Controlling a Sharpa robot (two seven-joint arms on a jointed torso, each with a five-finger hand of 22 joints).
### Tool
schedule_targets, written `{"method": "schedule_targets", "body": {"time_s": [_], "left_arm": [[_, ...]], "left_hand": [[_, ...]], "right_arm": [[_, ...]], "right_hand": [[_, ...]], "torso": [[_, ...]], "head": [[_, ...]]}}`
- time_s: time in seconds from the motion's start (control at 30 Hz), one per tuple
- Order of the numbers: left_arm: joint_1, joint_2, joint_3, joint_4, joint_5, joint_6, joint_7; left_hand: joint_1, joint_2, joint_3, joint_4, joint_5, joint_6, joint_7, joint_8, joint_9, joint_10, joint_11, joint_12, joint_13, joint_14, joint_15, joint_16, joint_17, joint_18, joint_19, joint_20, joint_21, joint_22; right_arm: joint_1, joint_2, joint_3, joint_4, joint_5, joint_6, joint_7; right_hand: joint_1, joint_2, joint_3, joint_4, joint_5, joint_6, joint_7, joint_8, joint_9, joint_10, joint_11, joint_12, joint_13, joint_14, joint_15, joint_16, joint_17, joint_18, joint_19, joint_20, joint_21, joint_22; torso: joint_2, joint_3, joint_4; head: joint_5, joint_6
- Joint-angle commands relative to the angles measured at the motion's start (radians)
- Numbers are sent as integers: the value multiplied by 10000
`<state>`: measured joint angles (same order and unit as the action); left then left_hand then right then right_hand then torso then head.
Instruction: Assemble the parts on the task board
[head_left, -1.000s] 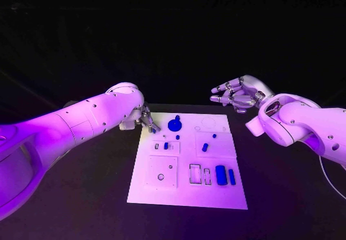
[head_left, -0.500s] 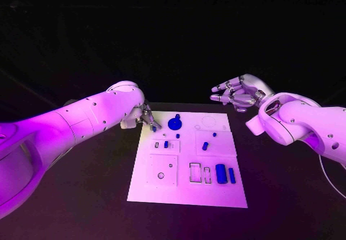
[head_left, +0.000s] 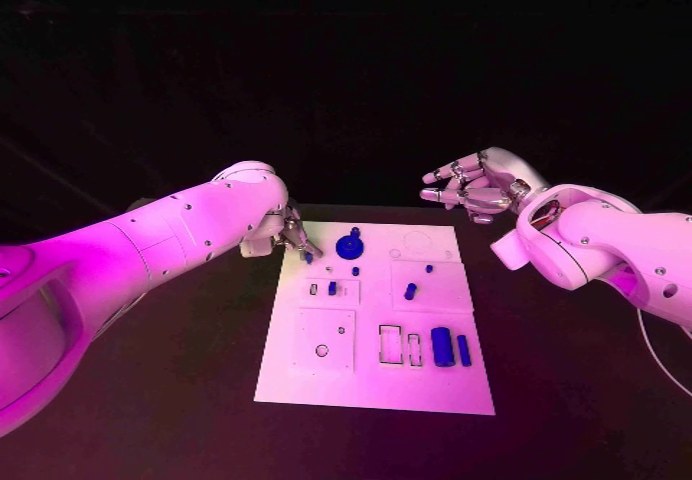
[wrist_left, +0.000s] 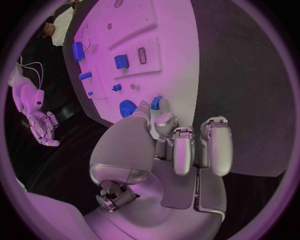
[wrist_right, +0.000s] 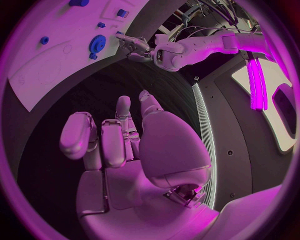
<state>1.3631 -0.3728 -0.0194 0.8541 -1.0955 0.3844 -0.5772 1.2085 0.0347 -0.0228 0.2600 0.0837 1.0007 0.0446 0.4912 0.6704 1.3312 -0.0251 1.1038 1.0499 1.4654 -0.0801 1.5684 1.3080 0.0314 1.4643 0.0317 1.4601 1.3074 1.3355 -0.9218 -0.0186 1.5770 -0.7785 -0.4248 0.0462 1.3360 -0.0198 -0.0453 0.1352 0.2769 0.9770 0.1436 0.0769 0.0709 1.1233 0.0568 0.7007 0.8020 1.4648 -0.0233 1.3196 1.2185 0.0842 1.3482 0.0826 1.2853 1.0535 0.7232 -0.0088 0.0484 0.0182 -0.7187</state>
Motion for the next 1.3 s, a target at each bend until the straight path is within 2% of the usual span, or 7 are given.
{"method": "schedule_targets", "body": {"time_s": [0.03,0.13,0.2,0.23,0.47,0.97,1.3], "left_arm": [[3,11,3,5,161,-20,36],[3,2,3,12,212,-176,89],[3,-11,3,17,311,-274,139],[3,-27,3,23,436,-343,176],[4,-197,0,166,977,-561,324],[-84,-1470,-31,2011,1424,-1491,900],[-490,-2508,-100,3641,406,-2456,1673]], "left_hand": [[616,263,330,-340,70,-80,-133,55,68,6,-114,26,1,1054,-120,24,2628,58,378,-103,11,1291],[1685,667,1271,-993,133,-343,-177,-3,108,-81,-173,-66,-57,1054,-201,24,2628,68,361,-184,-20,1266],[1935,672,1827,-1202,127,-439,-120,-5,144,-129,-141,-137,-109,1054,-176,24,2628,69,352,-195,-37,1255],[1788,392,2823,-1280,65,-508,34,87,270,-142,-52,-196,-161,1054,-87,24,2628,73,345,-172,-55,1254],[692,-623,5482,-1572,49,-573,-30,387,640,-96,-66,-203,-249,1054,-64,24,2628,72,347,-101,-84,1282],[333,-1079,6490,-2014,78,-516,-73,485,773,38,-84,-94,-176,1054,-83,24,2628,65,365,-114,-75,1328],[213,-1255,6737,-2116,105,-404,-98,470,760,160,-103,14,-65,1054,-90,24,2628,37,421,-130,13,1435]], "right_arm": [[-7,12,0,-4,-30,120,63],[-8,19,-1,-14,-30,140,58],[-8,24,-3,-20,-30,153,53],[-9,27,-4,-26,-30,164,49],[-13,26,-11,-48,-31,203,26],[-16,-35,-24,-49,-31,255,-2],[-17,-121,-38,-28,-29,271,-15]], "right_hand": [[85,-10,-63,9,45,-43,10,-6,-8,-50,-10,-30,-8,262,8,-54,-12,183,-52,-12,-44,-10],[100,-2,-61,3,46,-40,8,-3,-6,-50,-12,-28,-10,262,8,-54,-10,183,-51,-12,-45,-9],[111,2,-61,-1,46,-38,8,-2,-6,-50,-13,-27,-12,262,8,-56,-12,183,-51,-12,-47,-12],[120,5,-61,-4,46,-36,7,0,-5,-51,-13,-26,-14,262,7,-58,-13,183,-52,-12,-49,-14],[146,13,-62,-15,46,-32,6,3,-4,-52,-15,-24,-18,263,6,-58,-10,184,-52,-13,-52,-17],[155,18,-62,-19,46,-27,5,7,-2,-52,-16,-23,-20,261,5,-68,-22,184,-51,-13,-54,-17],[161,20,-66,-20,45,-22,5,10,-1,-52,-16,-22,-22,261,5,-71,-24,185,-54,-13,-58,-24]], "torso": [[1,-4,1],[-1,-1,0],[1,-1,0],[0,0,4],[-9,1,14],[-21,-5,27],[-13,-9,36]], "head": [[3,-9],[10,-14],[16,-19],[20,-23],[41,-54],[64,-37],[96,-62]]}}
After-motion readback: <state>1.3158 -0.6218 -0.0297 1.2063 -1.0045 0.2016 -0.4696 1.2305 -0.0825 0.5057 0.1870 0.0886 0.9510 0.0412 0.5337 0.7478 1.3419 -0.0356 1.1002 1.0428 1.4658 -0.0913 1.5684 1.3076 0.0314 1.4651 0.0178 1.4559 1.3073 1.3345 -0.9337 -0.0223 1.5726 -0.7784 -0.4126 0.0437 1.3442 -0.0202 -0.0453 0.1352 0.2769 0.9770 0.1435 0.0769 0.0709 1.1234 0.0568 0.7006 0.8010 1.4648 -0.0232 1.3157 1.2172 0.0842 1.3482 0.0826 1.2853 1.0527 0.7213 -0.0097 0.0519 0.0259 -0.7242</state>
